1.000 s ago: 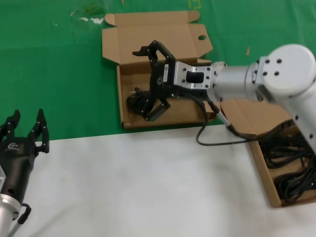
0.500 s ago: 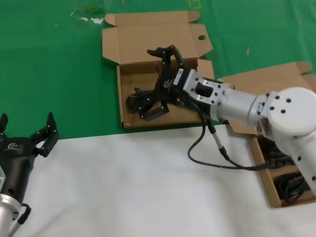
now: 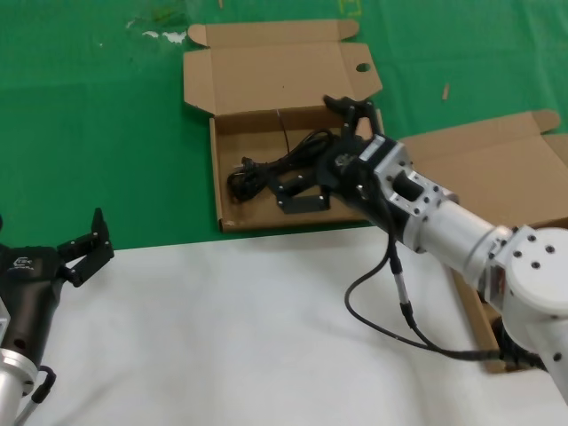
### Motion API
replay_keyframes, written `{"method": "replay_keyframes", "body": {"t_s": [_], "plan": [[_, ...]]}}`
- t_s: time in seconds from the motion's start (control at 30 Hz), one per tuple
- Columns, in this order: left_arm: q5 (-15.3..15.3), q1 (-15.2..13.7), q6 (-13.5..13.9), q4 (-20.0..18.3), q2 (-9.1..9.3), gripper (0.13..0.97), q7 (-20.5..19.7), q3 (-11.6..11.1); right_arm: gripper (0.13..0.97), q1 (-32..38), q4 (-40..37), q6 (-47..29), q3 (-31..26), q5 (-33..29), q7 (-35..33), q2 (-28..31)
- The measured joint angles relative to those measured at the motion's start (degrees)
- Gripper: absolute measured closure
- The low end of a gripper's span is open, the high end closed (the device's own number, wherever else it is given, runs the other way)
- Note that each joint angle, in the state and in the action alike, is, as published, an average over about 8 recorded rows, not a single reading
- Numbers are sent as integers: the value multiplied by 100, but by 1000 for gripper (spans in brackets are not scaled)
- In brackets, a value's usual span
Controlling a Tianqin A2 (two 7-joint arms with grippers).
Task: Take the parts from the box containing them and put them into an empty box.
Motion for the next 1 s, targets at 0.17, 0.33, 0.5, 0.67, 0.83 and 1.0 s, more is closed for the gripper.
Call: {"method": "replay_keyframes", "body": {"t_s": [0.17,0.33,0.5,0.67,0.83,1.0], "plan": [[-1,0,0,0,0,203,-1,0,129,-438,277,378,261,127,106,-11],[-1,0,0,0,0,151,-1,0,129,-876,549,749,518,252,210,-22],[-1,0,0,0,0,141,-1,0,129,-1318,826,1125,780,378,316,-34],[-1,0,0,0,0,132,-1,0,129,-1760,1103,1500,1043,505,421,-45],[-1,0,0,0,0,132,-1,0,129,-2198,1380,1876,1302,631,527,-56],[-1,0,0,0,0,132,-1,0,129,-2586,1623,2205,1531,741,620,-66]]}}
